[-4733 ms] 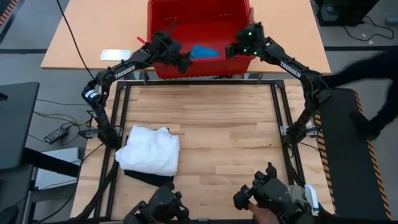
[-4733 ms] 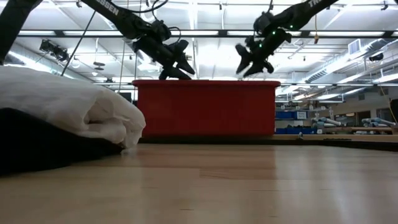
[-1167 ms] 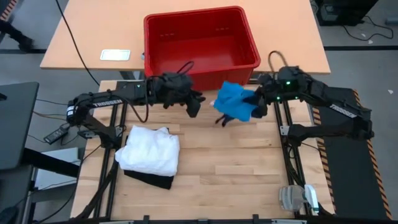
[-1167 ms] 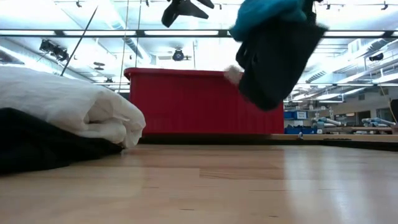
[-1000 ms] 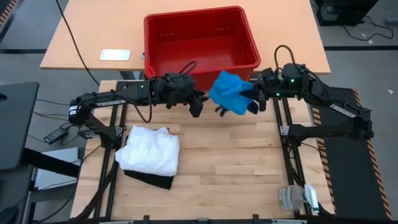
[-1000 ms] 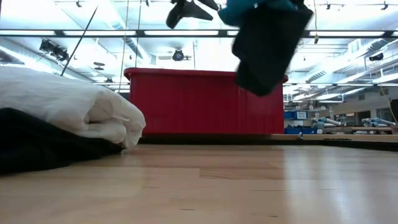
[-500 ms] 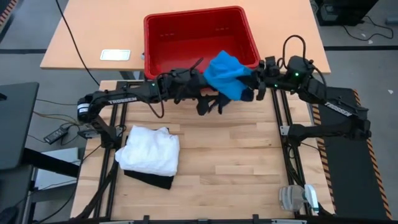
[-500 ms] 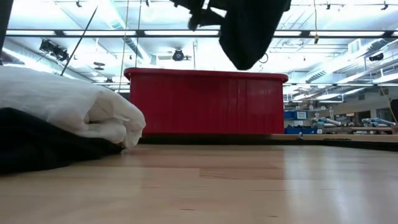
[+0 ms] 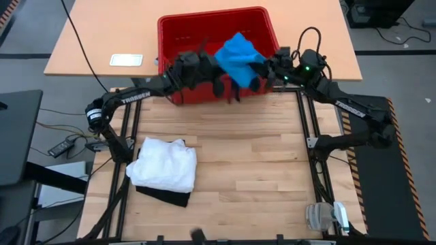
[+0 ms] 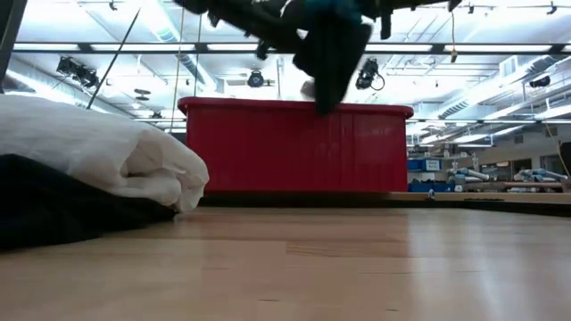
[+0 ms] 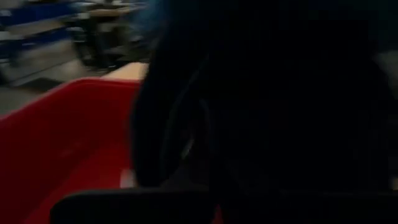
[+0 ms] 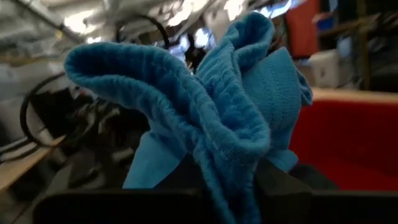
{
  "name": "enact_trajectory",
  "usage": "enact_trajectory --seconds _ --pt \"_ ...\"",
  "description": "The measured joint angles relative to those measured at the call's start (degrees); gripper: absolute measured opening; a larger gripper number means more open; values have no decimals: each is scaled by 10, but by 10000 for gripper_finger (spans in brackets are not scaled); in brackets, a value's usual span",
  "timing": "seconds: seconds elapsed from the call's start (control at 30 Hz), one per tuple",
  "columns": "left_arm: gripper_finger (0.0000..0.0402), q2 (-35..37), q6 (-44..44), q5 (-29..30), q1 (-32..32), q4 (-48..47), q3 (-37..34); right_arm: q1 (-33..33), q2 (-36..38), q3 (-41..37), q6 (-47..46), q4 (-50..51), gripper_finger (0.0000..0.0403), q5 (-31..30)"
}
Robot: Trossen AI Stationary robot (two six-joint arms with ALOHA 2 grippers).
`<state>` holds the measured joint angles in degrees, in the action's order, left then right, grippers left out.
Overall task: Fold laundry
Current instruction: Fold the blue short
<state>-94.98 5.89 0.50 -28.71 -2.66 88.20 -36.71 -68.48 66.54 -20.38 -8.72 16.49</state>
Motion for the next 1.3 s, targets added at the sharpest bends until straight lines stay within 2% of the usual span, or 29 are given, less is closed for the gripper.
enact_trajectory --seconds 0.13,0.33,0.43,0.57,0.63,0.73,0.8,0.93,1.03,1.13,1.3 --pt "4 6 10 -2 -80 0 0 -22 -19 0 12 -72 54 -59" --pt "2 8 3 -9 -216 -21 0 -51 -15 0 84 -126 60 -191" --pt "2 3 -13 -22 -270 -24 0 -68 -15 0 98 -138 62 -203" --pt "7 -2 -39 -27 -326 -14 0 -86 -22 0 71 -117 63 -175" --pt "25 -3 -56 -37 -340 -17 0 -91 -27 0 53 -96 63 -157" --pt "77 -3 -73 -92 -341 -38 0 -94 -36 0 13 -69 63 -110" --pt "123 -3 -76 -132 -334 -61 0 -99 -43 0 -19 -40 63 -55" --pt "213 10 -87 -165 -316 -90 0 -100 -57 0 -50 42 59 34" --pt "257 37 -77 -180 -299 -94 0 -93 -64 0 -47 106 59 101" --pt "269 64 -49 -203 -271 -104 1 -86 -65 0 -23 195 58 164" --pt "258 68 15 -239 -215 -173 1 -67 -65 0 38 365 58 196"
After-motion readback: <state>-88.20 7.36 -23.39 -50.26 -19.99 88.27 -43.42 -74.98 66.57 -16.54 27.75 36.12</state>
